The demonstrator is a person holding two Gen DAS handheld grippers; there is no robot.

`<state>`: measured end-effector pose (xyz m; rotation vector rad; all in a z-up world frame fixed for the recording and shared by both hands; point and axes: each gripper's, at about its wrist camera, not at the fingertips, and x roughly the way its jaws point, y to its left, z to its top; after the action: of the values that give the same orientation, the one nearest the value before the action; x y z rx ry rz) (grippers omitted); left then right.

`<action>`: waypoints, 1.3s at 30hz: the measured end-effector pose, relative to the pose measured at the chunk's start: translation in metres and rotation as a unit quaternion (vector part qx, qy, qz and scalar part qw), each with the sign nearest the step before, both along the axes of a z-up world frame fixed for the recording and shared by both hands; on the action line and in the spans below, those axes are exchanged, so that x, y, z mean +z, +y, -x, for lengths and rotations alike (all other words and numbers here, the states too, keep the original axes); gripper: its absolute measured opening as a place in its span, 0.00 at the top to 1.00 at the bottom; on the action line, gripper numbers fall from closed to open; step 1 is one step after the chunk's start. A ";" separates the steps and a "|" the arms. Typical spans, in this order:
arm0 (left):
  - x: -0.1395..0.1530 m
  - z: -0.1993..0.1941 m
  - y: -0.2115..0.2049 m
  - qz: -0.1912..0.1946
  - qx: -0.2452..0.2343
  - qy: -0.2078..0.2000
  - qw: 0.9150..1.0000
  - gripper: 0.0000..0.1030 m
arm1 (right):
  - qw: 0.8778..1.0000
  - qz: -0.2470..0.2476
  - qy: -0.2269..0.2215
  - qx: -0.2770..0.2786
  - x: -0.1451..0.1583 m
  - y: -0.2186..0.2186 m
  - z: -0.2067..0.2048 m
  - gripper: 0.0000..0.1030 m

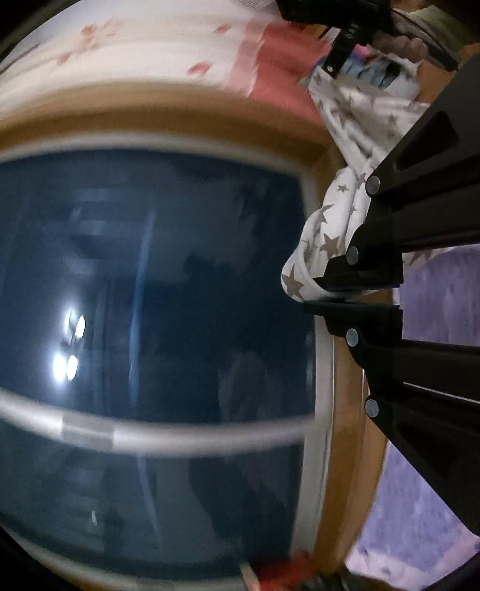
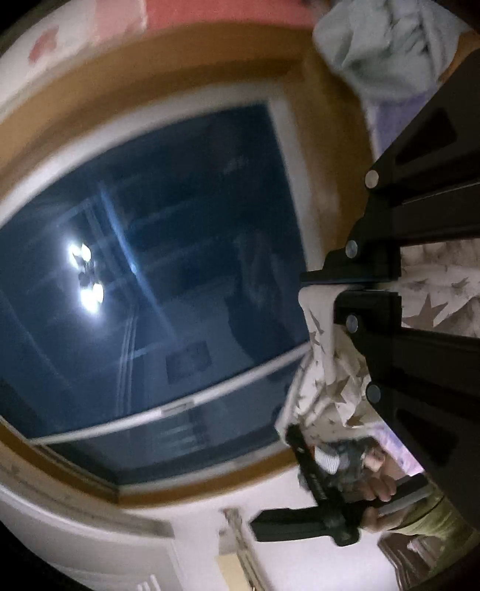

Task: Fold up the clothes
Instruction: 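Lift the star-print garment with both grippers and spread it on the purple sheet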

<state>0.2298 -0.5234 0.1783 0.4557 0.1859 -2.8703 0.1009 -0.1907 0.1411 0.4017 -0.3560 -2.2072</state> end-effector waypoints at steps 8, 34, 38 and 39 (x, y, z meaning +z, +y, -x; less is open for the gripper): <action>0.012 -0.091 -0.122 0.009 0.179 0.009 0.984 0.96 | 0.999 -0.009 0.013 0.050 0.028 -0.105 -0.007 0.99; -0.202 -0.207 -0.155 -0.171 0.213 -0.246 0.930 0.83 | 0.925 -0.288 -0.151 0.199 -0.199 -0.243 -0.081 0.47; -0.190 -0.192 -0.151 -0.161 0.159 -0.231 0.946 0.62 | 0.926 -0.288 -0.154 0.188 -0.196 -0.245 -0.087 0.43; -0.189 -0.182 -0.152 -0.160 0.141 -0.229 0.950 0.60 | 0.927 -0.287 -0.158 0.183 -0.196 -0.247 -0.089 0.42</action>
<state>0.4120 -0.6759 -0.0110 1.0455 0.5828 -2.3806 0.1897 -0.4382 -0.0549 1.0590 0.2046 -1.8392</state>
